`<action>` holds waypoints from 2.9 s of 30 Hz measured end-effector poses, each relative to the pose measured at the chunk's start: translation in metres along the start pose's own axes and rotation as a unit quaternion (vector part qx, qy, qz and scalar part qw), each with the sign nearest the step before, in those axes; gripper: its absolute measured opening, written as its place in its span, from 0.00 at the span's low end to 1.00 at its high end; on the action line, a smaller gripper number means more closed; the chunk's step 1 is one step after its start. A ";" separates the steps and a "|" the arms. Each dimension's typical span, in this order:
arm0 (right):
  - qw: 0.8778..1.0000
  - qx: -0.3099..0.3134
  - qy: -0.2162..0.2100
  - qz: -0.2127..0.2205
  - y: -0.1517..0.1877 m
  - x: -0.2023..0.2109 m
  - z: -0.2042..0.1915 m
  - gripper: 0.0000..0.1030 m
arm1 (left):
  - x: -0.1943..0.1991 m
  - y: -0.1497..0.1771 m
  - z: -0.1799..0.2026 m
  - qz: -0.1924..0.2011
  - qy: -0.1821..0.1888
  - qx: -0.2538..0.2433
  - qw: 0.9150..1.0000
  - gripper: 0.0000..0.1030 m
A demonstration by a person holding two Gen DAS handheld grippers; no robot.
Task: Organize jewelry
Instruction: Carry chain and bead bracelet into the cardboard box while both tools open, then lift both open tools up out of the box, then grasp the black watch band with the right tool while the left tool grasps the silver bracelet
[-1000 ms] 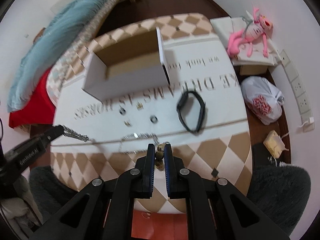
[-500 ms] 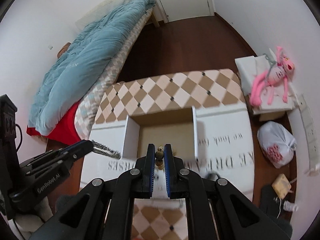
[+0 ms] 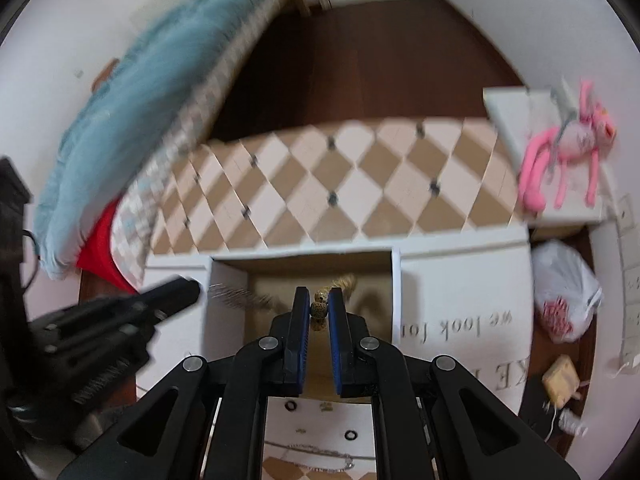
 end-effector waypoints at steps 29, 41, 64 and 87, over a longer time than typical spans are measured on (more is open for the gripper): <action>0.980 0.037 0.181 0.077 0.067 0.010 0.039 1.00 | 0.020 0.076 -0.030 0.078 -0.138 -0.003 0.987 0.99; 0.971 0.017 0.177 0.162 0.088 0.098 0.036 1.00 | 0.085 0.092 0.003 0.135 -0.121 -0.011 0.983 0.99; 0.987 -0.014 0.128 0.095 0.155 0.049 0.073 1.00 | 0.042 0.165 -0.010 0.073 -0.160 -0.006 0.984 0.99; 0.990 -0.006 0.131 0.052 0.163 -0.044 0.088 0.43 | -0.046 0.216 -0.006 -0.039 -0.118 -0.040 0.991 0.85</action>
Point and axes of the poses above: each gripper's, at about its wrist camera, not at the fingertips, and x roughly against the way its jaws point, z to its right, y to its underside, the point moved 8 cm from there along -x, roughly the way its jaws point, and after that the axes turned 12 degrees about y, right-handed, at the moved point
